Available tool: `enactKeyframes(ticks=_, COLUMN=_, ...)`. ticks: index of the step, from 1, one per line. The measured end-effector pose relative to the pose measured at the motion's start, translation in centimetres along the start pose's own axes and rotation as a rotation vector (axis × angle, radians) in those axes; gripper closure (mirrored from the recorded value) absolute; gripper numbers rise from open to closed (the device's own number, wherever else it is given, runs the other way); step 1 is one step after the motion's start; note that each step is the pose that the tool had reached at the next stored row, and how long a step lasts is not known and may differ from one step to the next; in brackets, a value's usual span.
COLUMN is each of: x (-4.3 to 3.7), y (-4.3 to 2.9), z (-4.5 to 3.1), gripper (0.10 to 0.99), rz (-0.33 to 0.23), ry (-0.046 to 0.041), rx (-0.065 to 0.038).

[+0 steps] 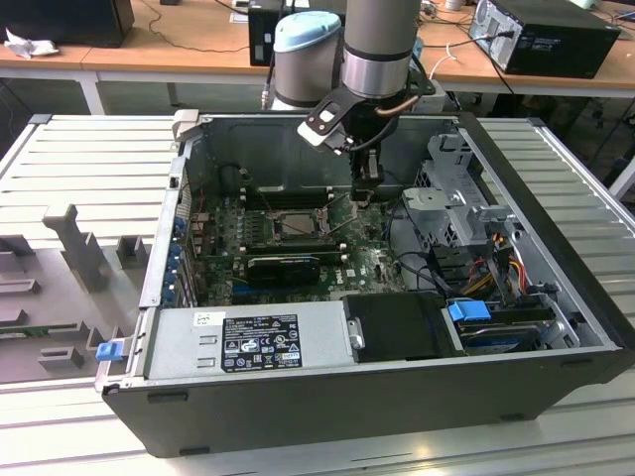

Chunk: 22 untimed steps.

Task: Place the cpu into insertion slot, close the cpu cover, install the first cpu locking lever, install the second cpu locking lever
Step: 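Close the cpu cover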

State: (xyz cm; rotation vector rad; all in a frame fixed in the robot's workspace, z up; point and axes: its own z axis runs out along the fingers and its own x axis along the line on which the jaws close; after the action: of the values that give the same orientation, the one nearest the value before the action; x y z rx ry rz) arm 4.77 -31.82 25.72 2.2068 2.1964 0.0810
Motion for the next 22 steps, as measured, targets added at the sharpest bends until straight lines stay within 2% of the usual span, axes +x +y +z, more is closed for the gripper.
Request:
enactKeyframes(ticks=9, x=0.00, y=1.31, z=0.27, gripper=0.980, rz=0.000, ry=-0.0001, rx=0.001)
enactKeyframes(ticks=13, x=-0.01, y=1.38, z=1.06, gripper=0.980, rz=0.000, ry=-0.0001, rx=0.002)
enactKeyframes(ticks=14, x=-0.01, y=1.38, z=1.24, gripper=0.980, rz=0.000, ry=-0.0003, rx=0.010)
enactKeyframes(ticks=15, x=-0.01, y=1.38, z=1.24, gripper=0.980, rz=0.001, ry=-0.0012, rx=0.034)
enactKeyframes(ticks=17, x=-0.01, y=1.36, z=1.25, gripper=0.980, rz=0.001, ry=-0.0013, rx=0.059)
enactKeyframes(ticks=19, x=0.00, y=1.06, z=1.24, gripper=0.980, rz=0.001, ry=-0.0010, rx=0.059)
enactKeyframes(ticks=21, x=-0.01, y=0.48, z=1.20, gripper=0.980, rz=0.001, ry=-0.0012, rx=0.059)
enactKeyframes(ticks=22, x=-0.01, y=-0.08, z=1.17, gripper=0.980, rz=0.001, ry=-0.0011, rx=0.059)
